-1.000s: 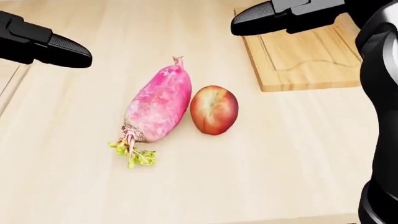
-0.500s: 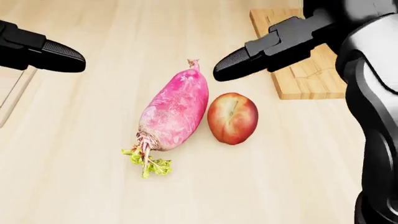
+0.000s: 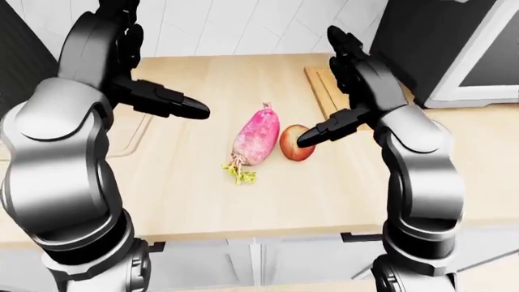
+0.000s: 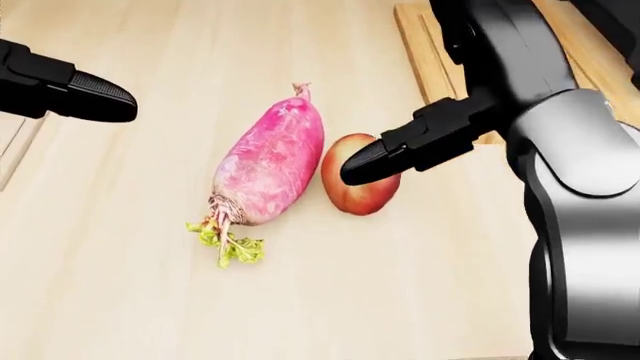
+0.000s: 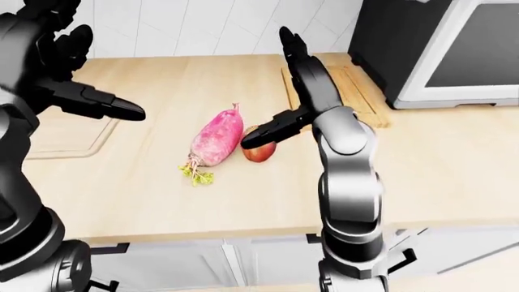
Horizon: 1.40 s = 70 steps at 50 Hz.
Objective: Place the radish and the peach on separate cutting boards.
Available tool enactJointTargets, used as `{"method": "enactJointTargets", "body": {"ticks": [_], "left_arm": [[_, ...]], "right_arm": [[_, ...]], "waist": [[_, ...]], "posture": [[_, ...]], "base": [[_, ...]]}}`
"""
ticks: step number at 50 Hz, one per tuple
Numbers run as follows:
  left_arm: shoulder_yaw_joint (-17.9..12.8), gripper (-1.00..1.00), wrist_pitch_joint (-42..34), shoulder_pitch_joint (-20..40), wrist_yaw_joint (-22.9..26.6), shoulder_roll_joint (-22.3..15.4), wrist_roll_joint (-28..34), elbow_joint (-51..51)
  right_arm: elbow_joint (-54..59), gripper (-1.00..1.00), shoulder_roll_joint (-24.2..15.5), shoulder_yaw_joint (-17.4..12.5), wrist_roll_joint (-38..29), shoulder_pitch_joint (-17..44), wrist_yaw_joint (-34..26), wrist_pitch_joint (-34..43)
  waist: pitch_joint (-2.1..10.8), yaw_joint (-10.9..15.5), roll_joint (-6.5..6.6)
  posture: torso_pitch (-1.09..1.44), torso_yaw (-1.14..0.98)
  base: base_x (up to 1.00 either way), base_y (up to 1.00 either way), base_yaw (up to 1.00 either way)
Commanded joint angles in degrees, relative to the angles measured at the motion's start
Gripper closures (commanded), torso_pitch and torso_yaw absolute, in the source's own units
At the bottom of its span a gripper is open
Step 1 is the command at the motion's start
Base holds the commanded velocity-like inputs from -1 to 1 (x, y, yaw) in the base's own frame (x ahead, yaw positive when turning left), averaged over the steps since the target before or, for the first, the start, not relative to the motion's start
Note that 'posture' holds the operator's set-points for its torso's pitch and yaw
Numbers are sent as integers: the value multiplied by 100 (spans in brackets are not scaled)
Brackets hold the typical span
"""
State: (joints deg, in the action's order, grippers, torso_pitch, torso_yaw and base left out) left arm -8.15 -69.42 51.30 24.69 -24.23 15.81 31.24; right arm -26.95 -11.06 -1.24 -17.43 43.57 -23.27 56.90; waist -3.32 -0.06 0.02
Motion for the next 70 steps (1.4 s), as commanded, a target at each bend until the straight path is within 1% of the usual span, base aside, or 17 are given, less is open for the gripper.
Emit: {"method": "enactJointTargets", "body": {"ticks": [1,6,8,22,24,27,39,49,56,57,63,64,65,68,70], "left_arm": [[-65,-100,151,159,-36,-61,48,123],[-66,-100,148,134,-33,-52,59,138],[-57,-100,165,134,-35,-48,64,117],[-44,-100,204,76,5,-16,134,114],[-49,-100,215,88,8,-11,133,99],[-42,-100,273,105,12,-7,133,21],[-88,-100,230,32,37,-36,118,132],[-106,-100,241,-39,2,-15,97,176],[-110,-100,248,-103,-15,-7,78,215],[-110,-100,254,-101,-25,-4,78,209],[-102,-100,244,-112,-33,-8,83,214],[-100,-100,236,-117,-29,-12,84,220],[-102,-100,227,-113,-29,-17,89,226],[-104,-100,221,-100,-30,-19,91,221],[-99,-100,225,-113,-29,-17,91,223]], "right_arm": [[-156,-100,-39,-29,-98,178,-51,-105],[-156,-100,13,-19,-195,-20,-117,-252],[-145,-100,13,8,-245,-10,-173,-249],[-94,-100,272,109,-490,-519,-272,-692],[-78,-100,270,106,-525,-451,-315,-632],[-82,-100,367,140,-557,-679,-263,-790],[-185,-100,487,206,-657,-1065,-264,-934],[-142,-100,572,217,-684,-1256,-230,-1057],[-26,-100,583,211,-681,-1372,-165,-1280],[15,-100,596,176,-670,-1358,-116,-1327],[57,-100,634,200,-606,-1445,-72,-1427],[73,-95,636,195,-593,-1454,-67,-1439],[92,-83,638,202,-583,-1471,-59,-1466],[159,-72,653,216,-555,-1490,-35,-1505],[214,-70,655,204,-533,-1481,-13,-1545]], "waist": [[150,2,14],[162,-1,12],[167,0,12],[197,-2,19],[202,-1,20],[208,-3,22],[220,-6,25],[225,-8,26],[226,-12,30],[227,-12,30],[231,-10,29],[232,-12,29],[232,-12,30],[231,-14,31],[232,-13,30]], "posture": [[0,0],[0,0],[0,0],[0,0],[0,0],[0,0],[0,0],[0,0],[0,0],[0,0],[0,0],[0,0],[0,0],[0,0],[0,0]], "base": [[0,0,0],[0,0,0],[0,0,0],[0,0,0],[0,0,0],[0,0,0],[0,0,0],[0,0,0],[0,0,0],[0,0,0],[0,0,0],[0,0,0],[0,0,0],[0,0,0],[0,0,0]]}}
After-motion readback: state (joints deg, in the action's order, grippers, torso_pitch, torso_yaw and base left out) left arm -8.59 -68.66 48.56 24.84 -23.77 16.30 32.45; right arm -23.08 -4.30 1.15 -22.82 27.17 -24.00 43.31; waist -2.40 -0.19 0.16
